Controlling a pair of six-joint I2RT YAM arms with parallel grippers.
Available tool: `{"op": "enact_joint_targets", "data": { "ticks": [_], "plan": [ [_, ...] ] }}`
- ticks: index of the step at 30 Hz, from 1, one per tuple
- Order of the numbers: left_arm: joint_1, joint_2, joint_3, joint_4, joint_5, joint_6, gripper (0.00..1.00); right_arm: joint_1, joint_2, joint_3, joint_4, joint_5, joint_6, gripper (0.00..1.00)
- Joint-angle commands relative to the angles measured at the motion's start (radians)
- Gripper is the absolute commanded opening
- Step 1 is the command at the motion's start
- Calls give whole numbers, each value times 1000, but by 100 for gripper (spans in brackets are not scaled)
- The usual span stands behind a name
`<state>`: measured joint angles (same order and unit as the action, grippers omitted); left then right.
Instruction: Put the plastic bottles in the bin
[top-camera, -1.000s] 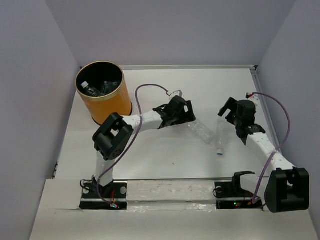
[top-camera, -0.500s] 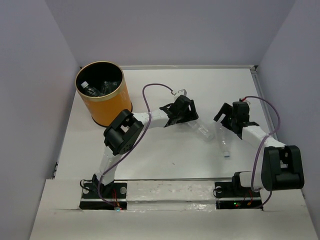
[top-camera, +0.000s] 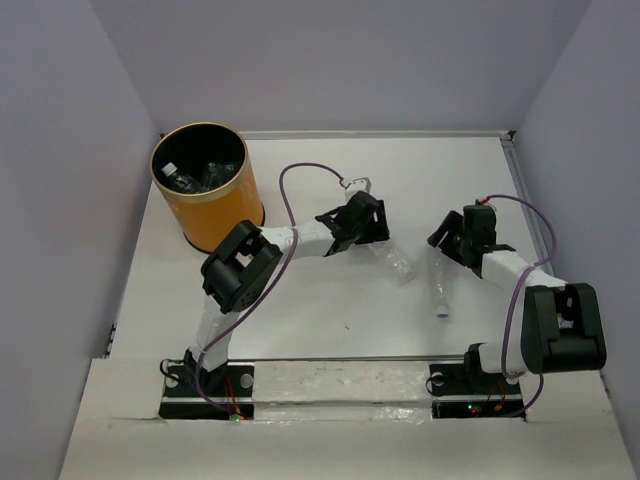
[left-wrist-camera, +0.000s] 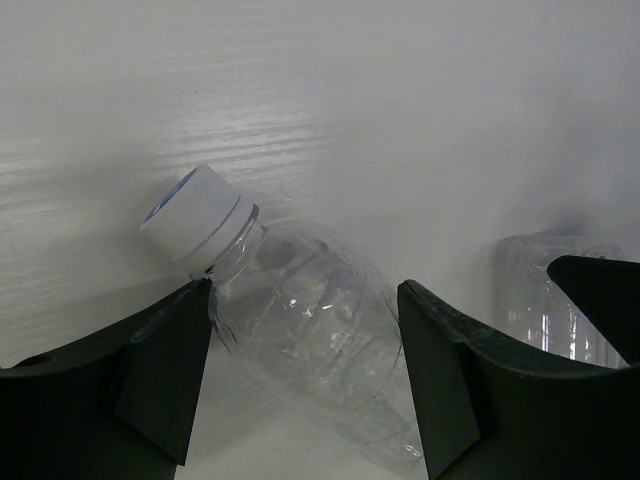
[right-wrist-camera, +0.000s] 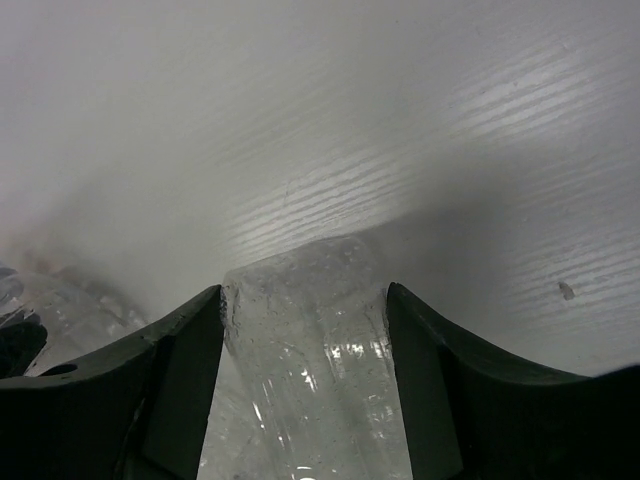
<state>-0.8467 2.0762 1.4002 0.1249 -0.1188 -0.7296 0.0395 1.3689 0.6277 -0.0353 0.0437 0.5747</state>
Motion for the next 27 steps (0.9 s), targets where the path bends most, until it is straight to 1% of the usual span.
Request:
{"op": "enact_joint_targets", "data": {
  "ticks": [1,2,3,4,5,9,10,12,13,14,16,17,20,22,23,24,25,27],
  "plan": [
    [6,-161,-64,-14,-107,110,38,-6,-36,-20,23,-36,8,58],
    [6,-180,-73,-18,-116,119,38,-6,-39,-23,35,-36,10,56],
    [8,-197,-85,-18,-126,128,37,-6,-42,-26,55,-74,13,54],
    [6,-215,-110,-18,-131,134,37,-6,-45,-36,58,-82,13,49],
    [6,-247,-121,-18,-140,153,32,-6,-48,-40,70,-94,17,47],
    [8,-323,-165,-31,-166,188,31,-6,-65,-66,90,-123,27,45],
    [8,-340,-182,-34,-168,196,31,-6,-74,-74,98,-128,31,40],
    [8,-402,-197,-50,-177,208,30,-6,-114,-101,132,-162,36,37],
    [8,-453,-202,-56,-179,214,25,-6,-129,-109,141,-171,42,36],
    [8,-478,-205,-60,-180,219,25,-6,-146,-115,149,-179,47,35],
    [11,-552,-204,-88,-188,234,20,-6,-183,-118,161,-199,57,33],
    [12,-576,-201,-117,-191,237,19,-6,-195,-114,164,-215,62,33],
    [43,-674,-196,-180,-167,237,19,-6,-231,-109,166,-243,71,32],
    [89,-726,-191,-221,-157,239,19,3,-251,-111,169,-260,76,32],
    [109,-778,-167,-246,-156,245,19,13,-269,-114,169,-266,79,31],
    [130,-809,-152,-299,-160,251,19,13,-280,-120,173,-275,83,31],
    [183,-865,-117,-323,-162,259,19,26,-287,-125,178,-278,88,30],
    [247,-918,-84,-373,-179,289,19,40,-304,-128,189,-281,103,30]
  ]
}}
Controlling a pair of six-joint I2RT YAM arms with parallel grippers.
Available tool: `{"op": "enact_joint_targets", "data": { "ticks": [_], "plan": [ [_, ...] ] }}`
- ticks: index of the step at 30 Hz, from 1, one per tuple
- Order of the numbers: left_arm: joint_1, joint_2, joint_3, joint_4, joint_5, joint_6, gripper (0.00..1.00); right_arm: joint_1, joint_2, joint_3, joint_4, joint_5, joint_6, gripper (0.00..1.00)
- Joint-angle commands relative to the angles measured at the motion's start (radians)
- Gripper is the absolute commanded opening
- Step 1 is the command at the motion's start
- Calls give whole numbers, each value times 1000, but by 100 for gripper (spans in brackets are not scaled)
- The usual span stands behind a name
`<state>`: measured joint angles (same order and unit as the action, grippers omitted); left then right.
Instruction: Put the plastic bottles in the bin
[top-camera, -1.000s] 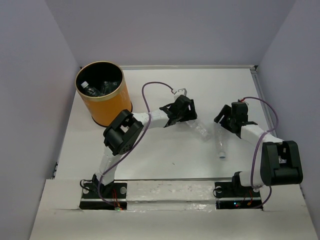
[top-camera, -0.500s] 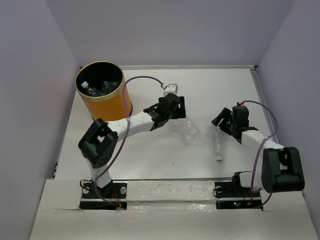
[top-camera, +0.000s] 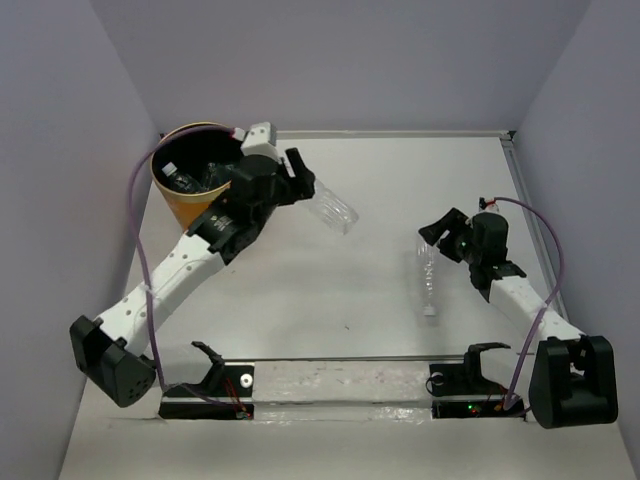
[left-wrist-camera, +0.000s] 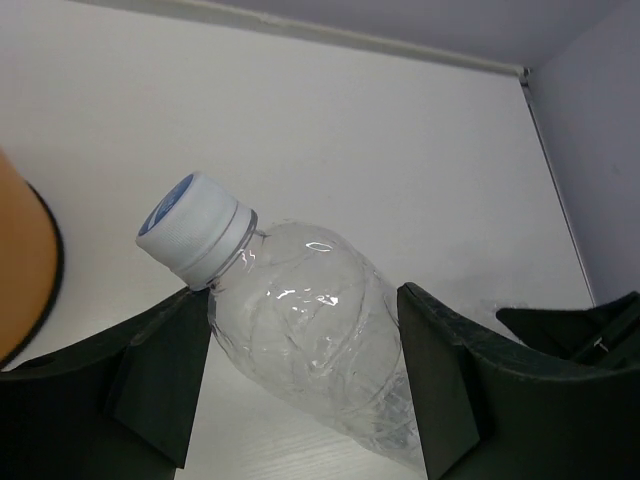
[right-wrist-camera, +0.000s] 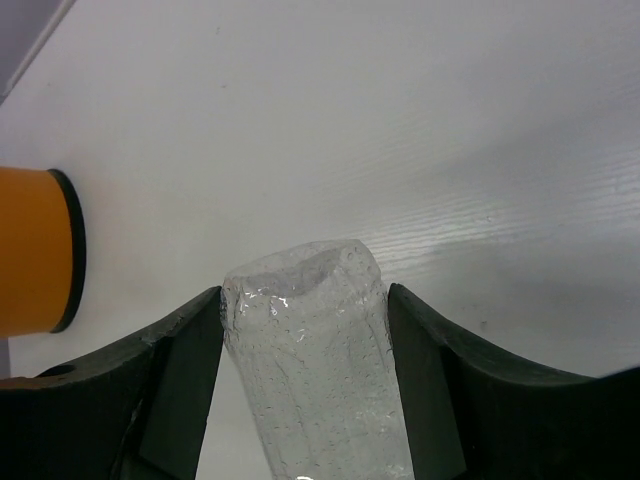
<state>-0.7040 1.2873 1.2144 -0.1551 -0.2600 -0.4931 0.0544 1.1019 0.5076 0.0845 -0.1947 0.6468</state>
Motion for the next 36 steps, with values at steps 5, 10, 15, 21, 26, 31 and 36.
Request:
{"op": "enact_joint_targets", "data": {
  "ticks": [5,10,15,21,26,31,36],
  "plan": [
    [297,-197,240,-202,-166,148,19,94,-34,-4,112,-52,69,29],
    [468,-194,252,-182,-337,200,18,166,-1,14,162,-41,83,29],
    [509,-132,195,-68,-612,237,21,225,27,48,195,-35,93,29],
    [511,-47,117,98,-731,292,42,357,62,139,239,6,120,29],
    [509,-40,125,83,-601,257,99,507,149,294,247,64,113,29],
    [511,-164,140,31,-371,179,99,594,271,534,247,72,93,29],
    [511,-275,114,-26,-124,131,99,673,450,912,224,77,48,29]
  ]
}}
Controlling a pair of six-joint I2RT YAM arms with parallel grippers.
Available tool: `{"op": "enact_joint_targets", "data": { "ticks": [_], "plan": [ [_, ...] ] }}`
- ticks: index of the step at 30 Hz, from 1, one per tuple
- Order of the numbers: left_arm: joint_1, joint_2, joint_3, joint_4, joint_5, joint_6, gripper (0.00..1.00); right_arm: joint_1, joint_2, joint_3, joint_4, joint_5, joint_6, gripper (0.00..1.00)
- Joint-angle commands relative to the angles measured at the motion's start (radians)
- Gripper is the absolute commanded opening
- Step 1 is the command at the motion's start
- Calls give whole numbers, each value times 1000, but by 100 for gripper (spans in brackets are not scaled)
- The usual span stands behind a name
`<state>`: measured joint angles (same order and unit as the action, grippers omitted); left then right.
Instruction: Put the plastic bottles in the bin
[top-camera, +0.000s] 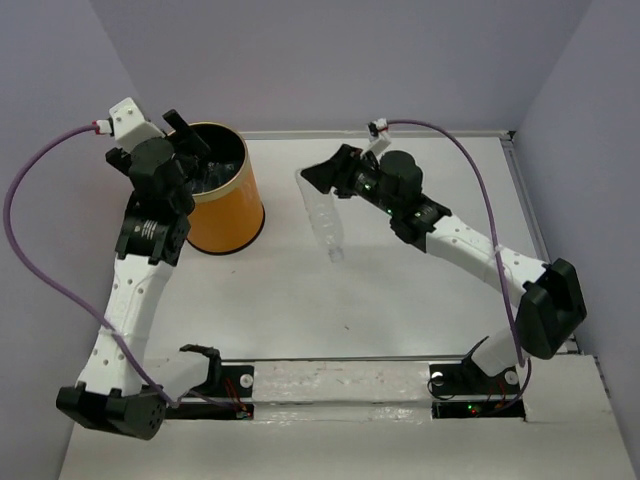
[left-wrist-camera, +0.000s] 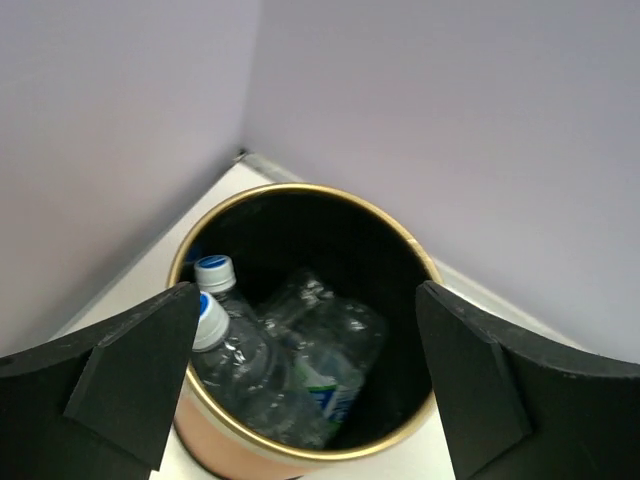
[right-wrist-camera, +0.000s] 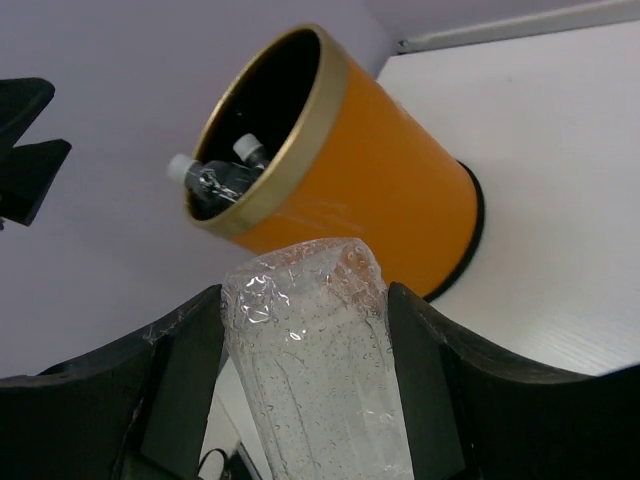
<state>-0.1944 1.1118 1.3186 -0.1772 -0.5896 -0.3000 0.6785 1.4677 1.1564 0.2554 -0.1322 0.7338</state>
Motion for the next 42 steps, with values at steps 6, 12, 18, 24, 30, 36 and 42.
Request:
{"op": "enact_joint_targets", "data": {
  "ticks": [6,12,18,24,30,36,42],
  "plan": [
    [1,-245,-133,27,298,-70,99,99,328,664,48,45,-50,25],
    [1,-352,-208,102,321,-83,99,99,702,1229,36,97,-25,24],
    [-8,-403,-282,151,327,-96,99,99,954,1485,248,198,24,24],
    [-51,-395,-282,153,304,-85,99,131,1119,1572,392,315,42,22],
    [-63,-397,-294,156,289,-83,99,150,1116,1514,473,396,55,22],
    [-66,-402,-292,156,277,-83,99,150,1033,1485,538,382,33,21],
    [-65,-408,-292,156,277,-94,99,161,1037,1499,552,402,19,18]
  ]
}}
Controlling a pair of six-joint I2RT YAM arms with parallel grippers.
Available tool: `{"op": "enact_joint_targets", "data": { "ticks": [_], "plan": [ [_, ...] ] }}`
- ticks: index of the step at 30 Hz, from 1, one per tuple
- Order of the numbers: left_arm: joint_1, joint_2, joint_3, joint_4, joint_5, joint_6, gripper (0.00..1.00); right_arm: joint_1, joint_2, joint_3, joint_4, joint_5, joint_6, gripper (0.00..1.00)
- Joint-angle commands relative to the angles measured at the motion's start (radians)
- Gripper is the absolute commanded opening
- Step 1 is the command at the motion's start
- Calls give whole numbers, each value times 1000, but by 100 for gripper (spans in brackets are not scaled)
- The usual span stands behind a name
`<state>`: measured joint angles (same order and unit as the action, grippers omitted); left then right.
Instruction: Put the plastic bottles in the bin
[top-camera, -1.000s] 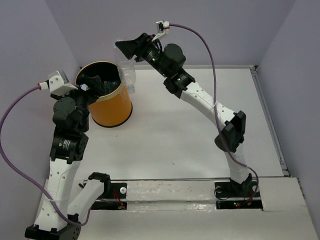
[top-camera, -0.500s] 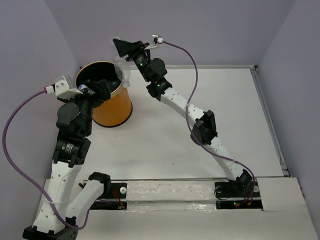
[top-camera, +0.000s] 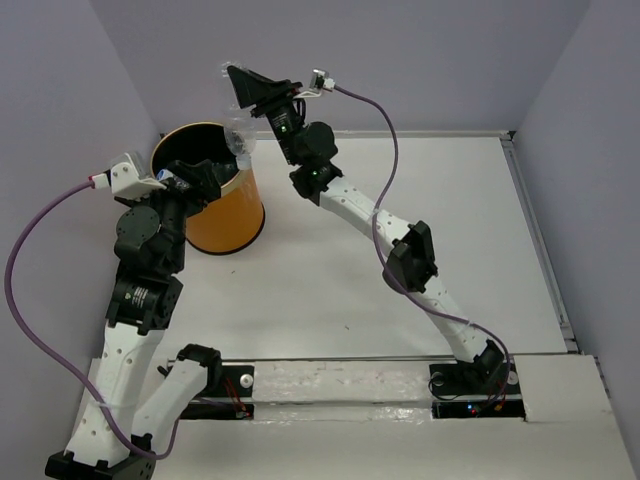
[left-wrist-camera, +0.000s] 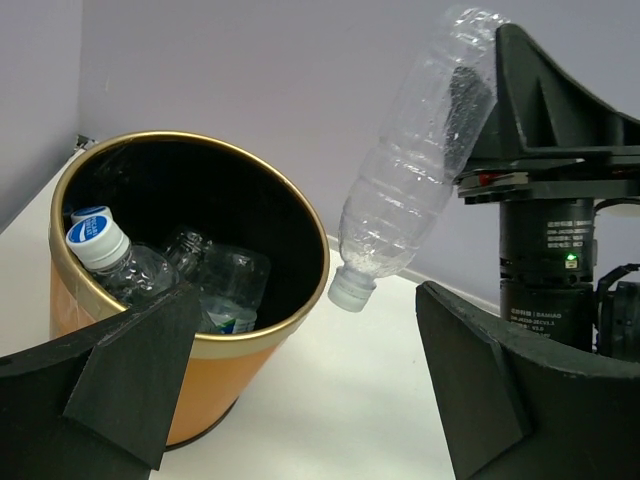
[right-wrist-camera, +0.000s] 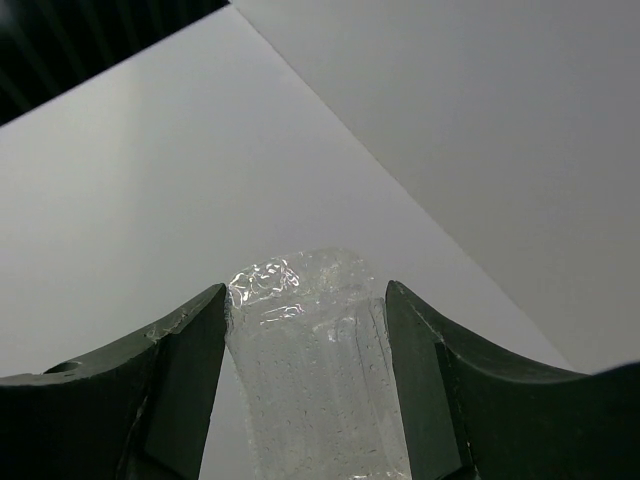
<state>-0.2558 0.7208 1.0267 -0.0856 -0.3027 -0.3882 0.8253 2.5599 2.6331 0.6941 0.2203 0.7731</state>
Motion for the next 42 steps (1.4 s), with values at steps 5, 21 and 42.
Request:
{"op": "enact_joint_targets", "data": {
  "ticks": [5,21,42],
  "plan": [
    [-5,-21,-7,73,-6,-15,99,14,28,84,113,158,-5,14],
    [-31,-32,-8,61,-41,-9,99,41,143,136,99,313,152,13],
    [21,-37,12,58,-23,-17,99,71,-159,-292,67,-104,-233,89]
  ]
}}
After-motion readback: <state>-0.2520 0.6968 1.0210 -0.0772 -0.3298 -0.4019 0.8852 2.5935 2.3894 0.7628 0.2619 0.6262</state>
